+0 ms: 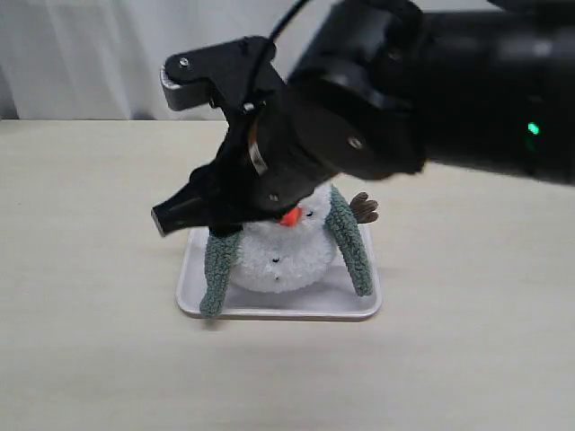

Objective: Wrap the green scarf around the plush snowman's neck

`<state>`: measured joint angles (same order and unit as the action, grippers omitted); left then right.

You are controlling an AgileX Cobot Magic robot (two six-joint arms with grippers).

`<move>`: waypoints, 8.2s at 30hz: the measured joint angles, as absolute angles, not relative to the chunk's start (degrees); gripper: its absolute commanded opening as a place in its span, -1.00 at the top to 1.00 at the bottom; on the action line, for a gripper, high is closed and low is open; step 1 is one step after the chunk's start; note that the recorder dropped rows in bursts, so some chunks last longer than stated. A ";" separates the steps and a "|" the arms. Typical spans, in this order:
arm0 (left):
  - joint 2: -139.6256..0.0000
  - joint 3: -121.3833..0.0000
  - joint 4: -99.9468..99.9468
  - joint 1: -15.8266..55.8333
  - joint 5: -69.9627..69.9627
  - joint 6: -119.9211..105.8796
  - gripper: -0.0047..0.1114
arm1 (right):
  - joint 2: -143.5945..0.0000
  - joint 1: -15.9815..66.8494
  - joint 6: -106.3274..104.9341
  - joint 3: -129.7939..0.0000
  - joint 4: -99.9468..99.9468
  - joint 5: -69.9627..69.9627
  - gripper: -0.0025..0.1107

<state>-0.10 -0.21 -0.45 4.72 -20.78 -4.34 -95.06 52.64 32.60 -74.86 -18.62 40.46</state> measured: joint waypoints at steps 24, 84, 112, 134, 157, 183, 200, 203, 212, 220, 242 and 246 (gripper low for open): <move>-0.10 -0.21 -0.45 4.72 -20.78 -4.34 0.92 | -108.50 51.60 38.59 -58.25 -9.92 5.36 -0.11; -0.10 -0.21 -0.45 4.72 -20.78 -4.34 0.92 | -111.94 47.52 32.93 -64.76 -20.60 35.91 0.89; -0.10 -0.21 -0.45 4.72 -20.78 -4.34 0.92 | -95.72 48.27 35.39 -59.21 -26.72 54.90 -0.10; -0.10 -0.21 -0.45 4.72 -20.78 -4.34 0.92 | -101.48 36.15 44.38 -48.77 -43.13 18.81 -0.06; -0.10 -0.21 -0.45 4.72 -20.78 -4.34 0.92 | -94.30 47.27 37.66 -48.77 -35.90 23.11 0.88; -0.10 -0.21 -0.45 4.72 -20.78 -4.34 0.92 | -104.13 50.49 35.53 -48.14 -29.16 18.45 0.32; -0.10 -0.21 -0.45 4.72 -20.78 -4.34 0.92 | -104.13 50.61 38.65 -48.14 -24.42 5.45 0.00; -0.10 -0.21 -0.45 4.72 -20.78 -4.34 0.92 | -104.16 51.24 38.65 -48.14 -22.49 5.05 0.00; -0.10 -0.21 -0.45 4.72 -20.78 -4.34 0.92 | -95.01 57.97 36.89 -50.37 -21.53 2.11 0.00; -0.10 -0.21 -0.45 4.72 -20.78 -4.34 0.92 | -84.41 54.93 36.89 -51.11 -25.99 6.90 0.47; -0.10 -0.21 -0.45 4.72 -20.78 -4.34 0.92 | -83.87 44.82 34.05 -51.79 -29.33 34.57 0.16; -0.10 -0.21 -0.45 4.72 -20.78 -4.34 0.92 | -83.87 44.82 34.38 -46.77 -27.73 27.98 -0.02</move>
